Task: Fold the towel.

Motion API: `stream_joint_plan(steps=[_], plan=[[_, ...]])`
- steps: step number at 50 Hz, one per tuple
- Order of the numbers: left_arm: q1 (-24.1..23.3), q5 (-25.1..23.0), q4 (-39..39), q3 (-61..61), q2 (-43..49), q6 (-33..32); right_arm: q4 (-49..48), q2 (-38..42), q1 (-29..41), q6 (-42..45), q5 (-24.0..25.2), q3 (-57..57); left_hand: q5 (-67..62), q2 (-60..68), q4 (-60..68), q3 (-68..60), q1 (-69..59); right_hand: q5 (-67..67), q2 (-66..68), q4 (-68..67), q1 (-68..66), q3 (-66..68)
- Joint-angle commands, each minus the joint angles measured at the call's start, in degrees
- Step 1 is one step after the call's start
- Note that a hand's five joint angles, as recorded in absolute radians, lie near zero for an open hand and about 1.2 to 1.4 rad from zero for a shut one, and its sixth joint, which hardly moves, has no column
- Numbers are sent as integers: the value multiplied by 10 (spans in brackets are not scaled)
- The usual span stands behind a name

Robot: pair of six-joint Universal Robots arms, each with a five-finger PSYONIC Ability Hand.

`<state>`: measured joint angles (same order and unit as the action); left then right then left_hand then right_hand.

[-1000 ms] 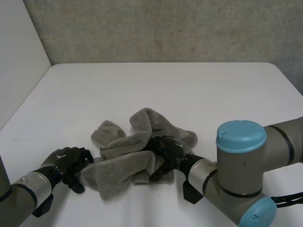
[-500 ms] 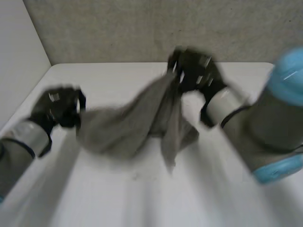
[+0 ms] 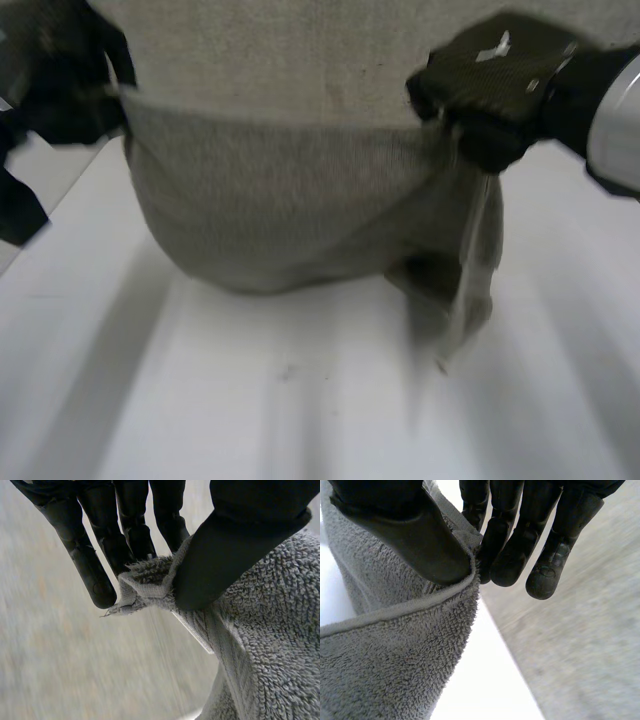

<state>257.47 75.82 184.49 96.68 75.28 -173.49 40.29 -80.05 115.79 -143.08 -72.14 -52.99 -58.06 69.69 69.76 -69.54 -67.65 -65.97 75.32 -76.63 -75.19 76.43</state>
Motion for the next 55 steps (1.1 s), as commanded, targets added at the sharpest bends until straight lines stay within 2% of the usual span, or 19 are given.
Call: stream_joint_plan(steps=[1, 8, 11, 13, 14, 15, 16, 18, 19, 20, 21, 24, 28, 30, 33, 35, 40, 49, 55], plan=[[-2, 0, -4, 31, 132, -39, 5, 78, 7, 27, -3, -32, -119, 103, 102, -105, -124, -40, 47, -34, -48, 36], [-21, 2, -3, -44, 262, -97, -17, 182, 14, 89, -10, 2, -119, 103, 102, -105, -124, -40, 47, -34, -48, 36], [-34, 16, -2, -127, 296, -97, -77, 231, 15, 100, -14, 81, -119, 103, 102, -105, -124, -40, 47, -34, -48, 36], [-36, 34, -1, -178, 302, -91, -184, 249, 15, 88, -25, 165, -119, 103, 102, -105, -124, -40, 47, -34, -48, 36], [-37, 57, 1, -227, 303, -83, -185, 249, 15, 88, -25, 165, -119, 103, 102, -105, -124, -40, 47, -34, -48, 36], [-39, 84, 13, -270, 301, -76, -255, 245, 16, 71, -33, 189, -119, 103, 102, -105, -124, -40, 47, -34, -48, 36], [-39, 84, 13, -271, 301, -76, -255, 245, 16, 71, -34, 189, -119, 103, 102, -105, -124, -40, 47, -34, -48, 36], [-38, 155, 71, -332, 293, -69, -404, 219, 15, 16, -48, 185, -119, 103, 102, -105, -124, -40, 47, -34, -48, 36], [-38, 156, 71, -332, 293, -69, -471, 191, 8, -13, -49, 166, -119, 103, 102, -105, -124, -40, 47, -34, -48, 36], [-37, 192, 102, -342, 284, -66, -471, 191, 8, -13, -49, 166, -119, 103, 102, -105, -124, -40, 47, -34, -48, 36], [-38, 226, 130, -339, 271, -63, -527, 169, 6, -38, -49, 142, -119, 103, 102, -105, -124, -40, 47, -34, -48, 36], [-38, 266, 161, -318, 251, -67, -566, 139, 6, -76, -47, 92, -119, 103, 102, -105, -124, -40, 47, -34, -48, 36], [-37, 266, 163, -261, 236, -68, -509, 132, 6, -80, -38, 60, -119, 103, 102, -105, -124, -40, 47, -34, -48, 36], [-36, 261, 163, -221, 229, -70, -407, 143, 7, -74, -7, 43, -119, 103, 102, -105, -124, -40, 47, -34, -48, 36], [-36, 238, 166, -134, 224, -71, -349, 153, 7, -64, 14, 38, -119, 103, 102, -105, -124, -40, 47, -34, -48, 36], [-35, 223, 167, -93, 225, -72, -241, 191, 14, -26, 38, 26, -119, 103, 102, -105, -124, -40, 47, -34, -48, 36], [-35, 180, 185, 42, 244, -74, -123, 245, 15, 66, 42, 0, -119, 103, 102, -105, -124, -40, 47, -34, -48, 36], [-32, 177, 206, 106, 311, -73, -99, 312, 15, 91, 17, -33, -119, 103, 102, -105, -124, -40, 47, -34, -48, 36], [-22, 177, 206, 109, 318, -73, -175, 307, 14, 44, -1, -67, -119, 103, 102, -105, -124, 1, 5, 8, -7, -6]])
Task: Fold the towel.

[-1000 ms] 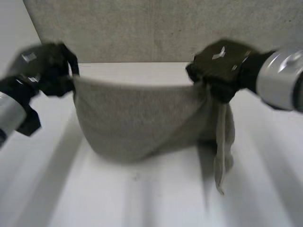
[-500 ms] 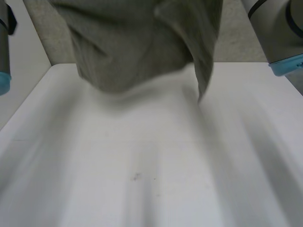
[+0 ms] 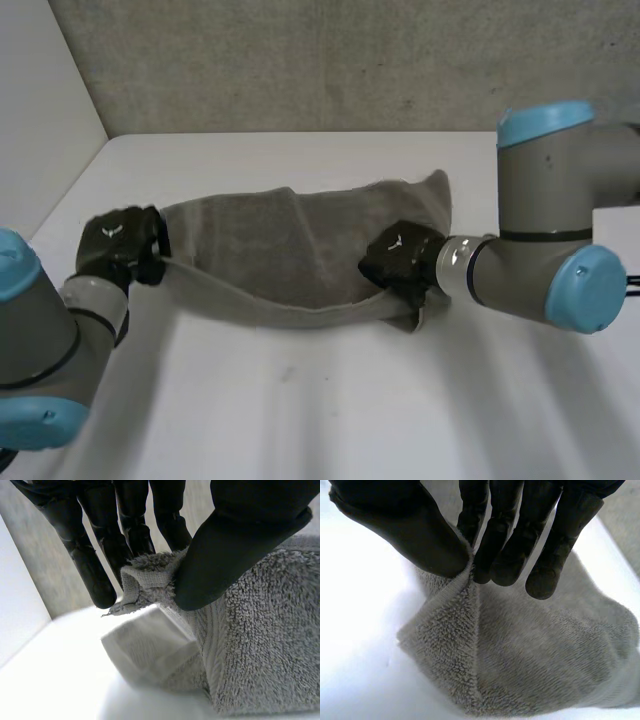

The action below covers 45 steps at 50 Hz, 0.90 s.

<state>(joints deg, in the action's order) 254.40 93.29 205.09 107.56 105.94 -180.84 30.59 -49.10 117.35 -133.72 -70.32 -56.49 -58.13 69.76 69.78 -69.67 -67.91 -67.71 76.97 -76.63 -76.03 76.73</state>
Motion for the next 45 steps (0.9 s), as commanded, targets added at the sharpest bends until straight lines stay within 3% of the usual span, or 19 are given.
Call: stream_joint_plan(steps=[1, 5, 7, 10, 12, 17, 31, 45], plan=[[12, 2, 1, 0, 8, 1, -106, -11, -4, -74, -20, -48, -119, 102, 102, -103, -121, 32, -24, 21, 15, -22], [18, 2, 1, 2, 2, 1, -158, -36, -7, -117, -23, -87, -119, 102, 102, -103, -121, 140, -132, 129, 123, -130], [19, 2, 1, 3, 0, 1, -205, -63, -10, -149, -39, -128, -119, 102, 102, -103, -121, 344, -336, 333, 327, -334], [22, 2, 1, 5, -6, 1, -225, -75, -10, -164, -57, -147, -119, 102, 102, -103, -121, 437, -430, 427, 421, -428], [22, 2, 1, 8, -7, 1, -260, -103, -11, -199, -96, -188, -119, 102, 102, -103, -121, 556, -549, 546, 540, -547], [24, 2, 1, 10, -10, 1, -301, -141, -30, -279, -121, -251, -119, 102, 102, -103, -121, 594, -586, 583, 577, -584], [53, 0, 1, 11, -24, 2, -330, -203, -67, -498, -113, -406, -119, 102, 102, -103, -121, 604, -596, 593, 587, -594], [51, 0, 1, 16, -25, 2, -410, -181, -49, -559, -93, -455, -119, 102, 102, -103, -121, 594, -586, 583, 577, -584]])
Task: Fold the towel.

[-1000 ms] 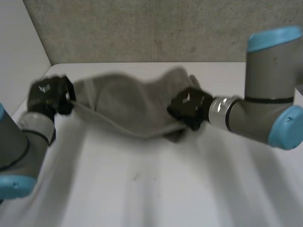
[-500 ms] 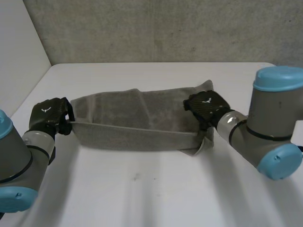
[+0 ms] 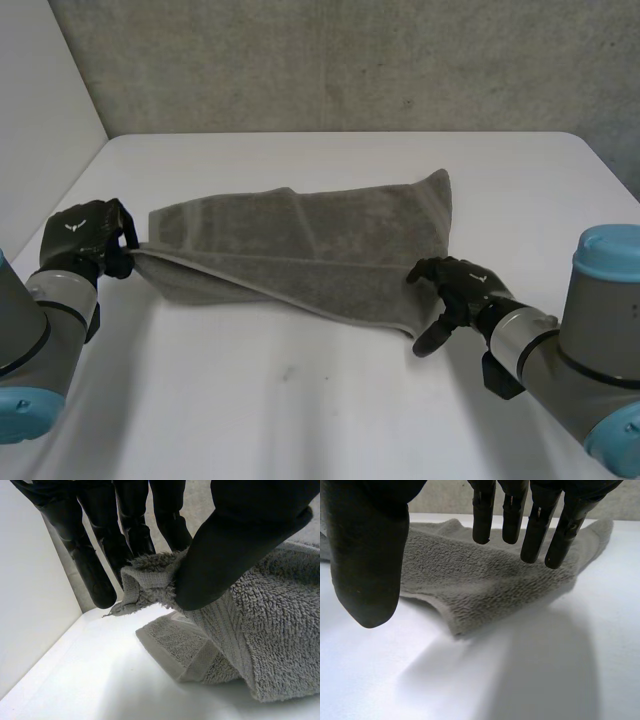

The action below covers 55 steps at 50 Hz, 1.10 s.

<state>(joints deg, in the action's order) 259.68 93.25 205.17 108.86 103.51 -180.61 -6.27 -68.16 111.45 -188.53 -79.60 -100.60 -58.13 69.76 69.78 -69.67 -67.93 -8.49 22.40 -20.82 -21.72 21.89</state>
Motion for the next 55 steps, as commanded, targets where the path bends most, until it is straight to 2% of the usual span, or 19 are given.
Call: stream_joint_plan(steps=[1, 9, 13, 18, 21, 23, 24, 26, 34, 44, 46, 47, 48, 49, 53, 55], plan=[[-2, 0, 0, 4, -1, 0, -52, 15, 10, -10, -1, -16, -119, 102, 102, -103, -121, 0, -39, 23, 32, -34], [3, 0, 1, 1, -11, 0, -89, 54, 39, -7, -10, -6, -119, 102, 102, -103, -121, -37, -2, -14, -5, 3], [9, 0, 1, 2, -11, 0, -108, 78, 48, -3, -45, 8, -119, 102, 102, -103, -121, -79, 40, -56, -47, 45], [14, 0, 1, 1, -11, 0, -114, 93, 55, 7, -59, 16, -119, 102, 102, -103, -121, -113, 74, -89, -80, 79], [17, 0, 1, 1, -11, 0, -122, 107, 57, 28, -65, 24, -119, 102, 102, -103, -121, -182, 143, -158, -149, 148], [17, 0, 1, 1, -11, 0, -142, 109, 57, 40, -75, 26, -119, 102, 102, -103, -121, -284, 245, -261, -252, 250], [17, 0, 1, 0, -12, 0, -142, 109, 57, 40, -75, 26, -119, 102, 102, -103, -121, -284, 245, -261, -252, 250], [18, 0, 1, 0, -11, 0, -167, 106, 57, 50, -99, 24, -119, 102, 102, -103, -121, -356, 317, -333, -324, 322], [22, 0, 1, 0, -11, 0, -191, 87, 48, 79, -148, 18, -119, 102, 102, -103, -121, -350, 311, -327, -318, 316], [26, 0, 1, 0, -11, 0, -181, 115, 55, 78, -136, 37, -119, 102, 102, -103, -121, -328, 289, -305, -296, 294], [26, 0, 0, 1, -11, -1, -176, 123, 57, 76, -123, 41, -119, 102, 102, -103, -121, -353, 314, -330, -321, 319], [26, 0, 1, 1, -11, 0, -165, 123, 56, 75, -110, 43, -119, 102, 102, -103, -121, -463, 424, -440, -431, 429], [26, 0, -1, 0, -12, 0, -165, 123, 56, 75, -110, 43, -119, 102, 102, -103, -121, -464, 425, -441, -432, 430], [26, 0, -1, 0, -12, 0, -148, 115, 51, 71, -97, 44, -119, 102, 102, -103, -121, -614, 575, -590, -581, 580], [23, -1, -5, -1, -15, -1, -128, 70, 47, 69, -85, 48, -119, 102, 102, -103, -121, -615, 576, -592, -583, 581], [23, 0, -7, -1, -23, -2, -119, -3, 24, 62, -70, 50, -119, 102, 102, -103, -121, -615, 576, -592, -583, 581]])
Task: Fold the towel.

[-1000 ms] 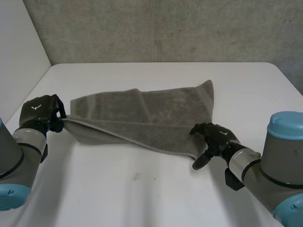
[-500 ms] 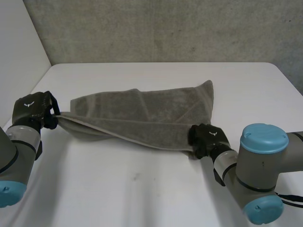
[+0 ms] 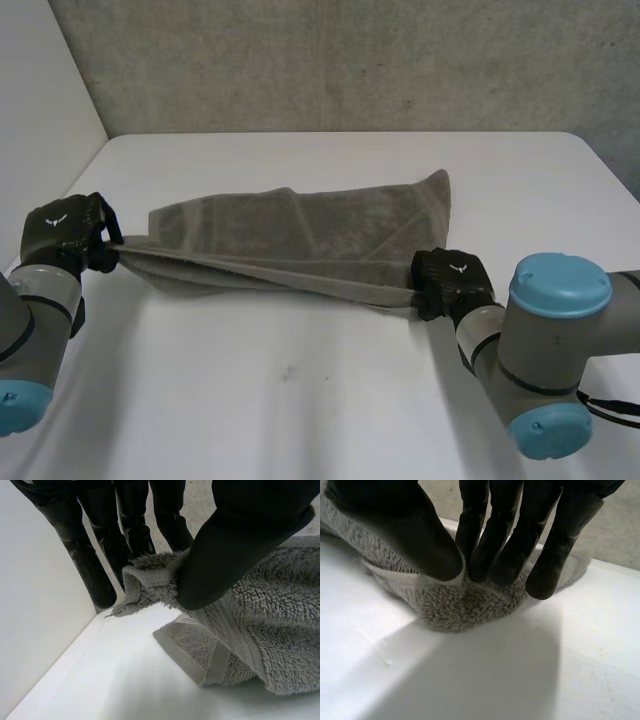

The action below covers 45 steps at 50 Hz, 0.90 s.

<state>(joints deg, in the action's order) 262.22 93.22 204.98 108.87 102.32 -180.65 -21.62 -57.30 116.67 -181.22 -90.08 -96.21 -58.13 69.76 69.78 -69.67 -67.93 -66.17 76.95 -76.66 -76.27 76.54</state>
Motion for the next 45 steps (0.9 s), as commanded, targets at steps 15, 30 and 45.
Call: stream_joint_plan(steps=[15, 30, 45], plan=[[-14, -35, -91, -49, -260, 3, 291, -346, -145, 42, 215, 184, -119, 102, 102, -103, -121, -38, 31, -33, -37, 35], [-16, -68, -229, -102, -175, -2, 687, -159, -189, 400, 280, 412, -119, 102, 102, -103, -121, -38, 31, -33, -37, 35], [-46, -59, -226, -304, 72, -76, 480, 25, -100, 490, 110, 588, -119, 102, 102, -103, -121, -38, 31, -33, -37, 35]])
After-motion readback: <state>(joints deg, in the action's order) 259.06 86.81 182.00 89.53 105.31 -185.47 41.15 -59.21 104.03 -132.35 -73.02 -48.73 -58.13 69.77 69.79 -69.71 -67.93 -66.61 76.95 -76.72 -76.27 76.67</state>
